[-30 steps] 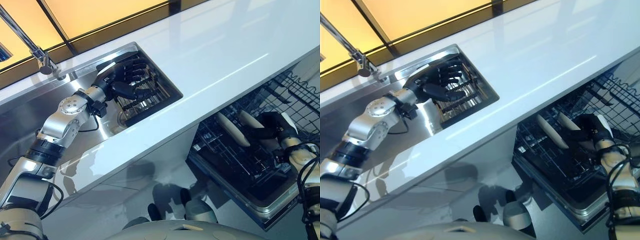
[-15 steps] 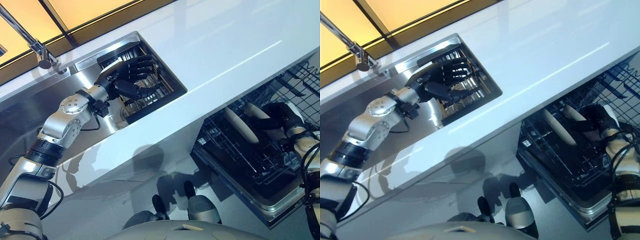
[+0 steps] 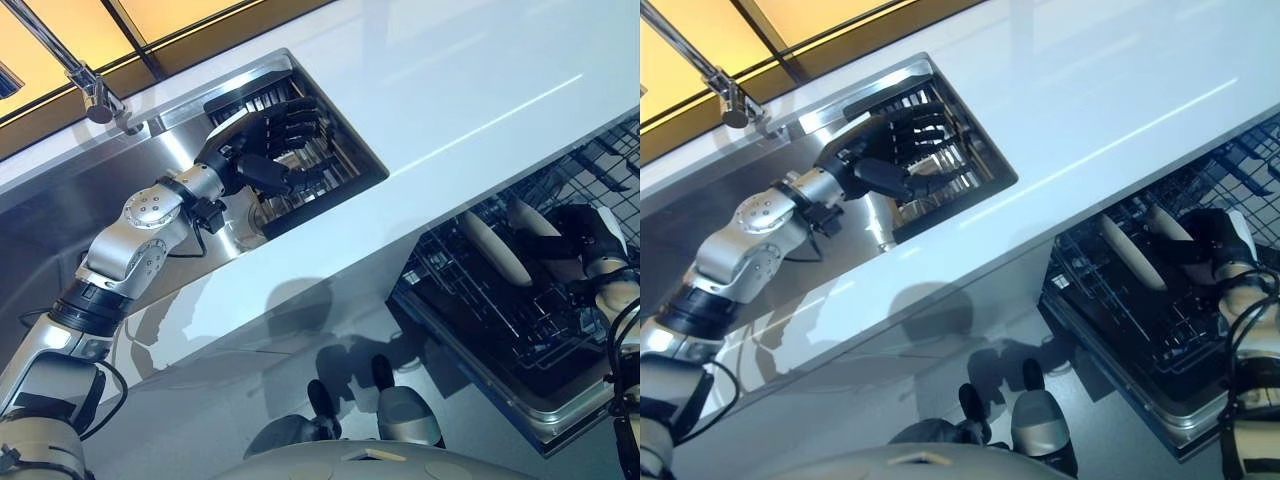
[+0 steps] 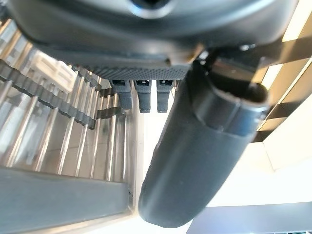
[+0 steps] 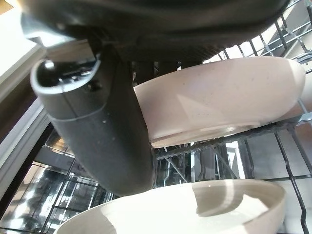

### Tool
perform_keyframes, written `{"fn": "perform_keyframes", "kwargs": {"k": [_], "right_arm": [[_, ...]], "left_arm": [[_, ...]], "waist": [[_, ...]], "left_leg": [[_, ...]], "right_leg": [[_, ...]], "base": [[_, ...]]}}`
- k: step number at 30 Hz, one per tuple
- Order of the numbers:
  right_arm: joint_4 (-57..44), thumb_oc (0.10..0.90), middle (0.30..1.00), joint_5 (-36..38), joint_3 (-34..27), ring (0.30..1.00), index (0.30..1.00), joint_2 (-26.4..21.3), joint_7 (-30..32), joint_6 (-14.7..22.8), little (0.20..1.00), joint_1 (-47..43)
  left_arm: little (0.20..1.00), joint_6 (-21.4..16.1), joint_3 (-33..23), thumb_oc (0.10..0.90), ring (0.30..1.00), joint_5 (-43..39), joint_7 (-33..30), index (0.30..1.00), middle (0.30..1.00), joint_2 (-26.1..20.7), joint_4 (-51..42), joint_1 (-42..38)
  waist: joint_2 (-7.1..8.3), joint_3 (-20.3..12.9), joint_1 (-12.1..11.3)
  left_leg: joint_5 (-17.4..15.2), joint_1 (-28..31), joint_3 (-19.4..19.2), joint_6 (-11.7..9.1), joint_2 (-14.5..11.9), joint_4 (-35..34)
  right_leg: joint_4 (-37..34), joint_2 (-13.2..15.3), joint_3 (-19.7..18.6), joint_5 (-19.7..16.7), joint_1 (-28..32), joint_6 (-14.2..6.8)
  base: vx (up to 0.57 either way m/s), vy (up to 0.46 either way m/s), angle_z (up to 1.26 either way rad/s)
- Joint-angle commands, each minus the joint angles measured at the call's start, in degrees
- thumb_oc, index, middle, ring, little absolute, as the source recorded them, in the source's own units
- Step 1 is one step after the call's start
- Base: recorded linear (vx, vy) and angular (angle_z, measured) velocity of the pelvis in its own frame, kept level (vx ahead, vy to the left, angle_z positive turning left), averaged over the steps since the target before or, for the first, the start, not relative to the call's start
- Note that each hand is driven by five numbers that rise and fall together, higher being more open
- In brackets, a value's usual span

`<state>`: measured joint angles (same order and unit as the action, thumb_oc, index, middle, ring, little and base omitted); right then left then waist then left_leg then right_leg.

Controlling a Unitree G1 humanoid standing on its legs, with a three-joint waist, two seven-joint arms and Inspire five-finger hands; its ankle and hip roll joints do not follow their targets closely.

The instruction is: Pick up plates and place into dishwasher.

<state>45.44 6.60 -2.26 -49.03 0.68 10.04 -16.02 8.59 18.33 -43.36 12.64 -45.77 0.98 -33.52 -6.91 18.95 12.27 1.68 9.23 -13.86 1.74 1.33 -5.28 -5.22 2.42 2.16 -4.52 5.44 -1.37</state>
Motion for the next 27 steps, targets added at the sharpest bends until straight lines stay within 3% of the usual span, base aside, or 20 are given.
{"fn": "perform_keyframes", "kwargs": {"k": [1,5,6,7,18,27], "right_arm": [[7.9,0.1,0.3,-3.4,-6.22,0.3,0.3,-4.76,10.7,-3.63,0.2,2.04],[6.4,0.1,0.3,-3.95,-6.95,0.3,0.3,-4.05,12.7,-3.62,0.2,3.35],[6.17,0.424,0.578,-3.86,-7.0,0.578,0.578,-4.03,12.84,-3.58,0.524,3.45],[5.8,0.8,0.9,-3.79,-7.09,0.9,0.9,-3.73,12.92,-3.39,0.9,3.74],[-4.23,0.8,0.9,-1.18,-9.81,0.9,0.9,-2.18,12.19,0.11,0.9,8.55],[-8.95,0.8,0.9,-3.28,-12.78,0.9,0.9,-3.11,11.41,2.03,0.9,11.28]], "left_arm": [[0.9,-6.65,-3.34,0.8,0.9,-2.32,-1.8,0.9,0.9,-1.45,-4.82,-2.93],[0.9,-6.51,-3.78,0.8,0.9,-2.8,-1.72,0.9,0.9,-1.24,-4.95,-2.53],[0.9,-6.48,-3.87,0.8,0.9,-2.84,-1.63,0.9,0.9,-1.22,-4.91,-2.5],[0.9,-6.44,-3.97,0.8,0.9,-2.88,-1.51,0.9,0.9,-1.13,-4.78,-2.39],[0.9,-5.88,-6.32,0.8,0.9,-3.23,-1.23,0.9,0.9,-1.27,-4.82,-0.68],[0.9,-5.58,-7.01,0.8,0.9,-3.32,-0.65,0.9,0.9,-1.62,-3.45,-0.8]], "waist": [[-1.03,-2.98,-0.39],[-0.79,-3.44,-0.15],[-0.74,-3.48,-0.12],[-0.6,-3.64,-0.05],[1.23,-4.92,1.15],[3.21,-6.49,1.94]], "left_leg": [[-6.0,-1.08,-1.21,-1.31,-0.26,4.49],[-6.08,-0.57,-1.29,-1.24,-0.28,4.15],[-6.07,-0.51,-1.3,-1.24,-0.3,4.11],[-6.09,-0.43,-1.35,-1.22,-0.32,4.06],[-6.04,0.42,-2.07,-1.13,-0.77,3.23],[-6.12,1.11,-2.5,-0.92,-0.82,2.49]], "right_leg": [[5.51,-0.28,0.85,4.44,-3.0,-4.71],[5.2,-0.61,0.69,4.46,-2.57,-4.68],[5.18,-0.64,0.66,4.46,-2.53,-4.67],[5.13,-0.73,0.64,4.45,-2.45,-4.68],[5.01,-1.61,-0.2,4.43,-2.3,-4.73],[4.67,-2.19,-0.93,4.16,-2.06,-4.94]], "base": [[0.0,0.0,0.0],[0.0,0.008,0.0],[0.0,0.0,0.0],[0.0,0.0,0.0],[0.0,0.016,-0.02],[0.01,0.018,-0.09]]}}
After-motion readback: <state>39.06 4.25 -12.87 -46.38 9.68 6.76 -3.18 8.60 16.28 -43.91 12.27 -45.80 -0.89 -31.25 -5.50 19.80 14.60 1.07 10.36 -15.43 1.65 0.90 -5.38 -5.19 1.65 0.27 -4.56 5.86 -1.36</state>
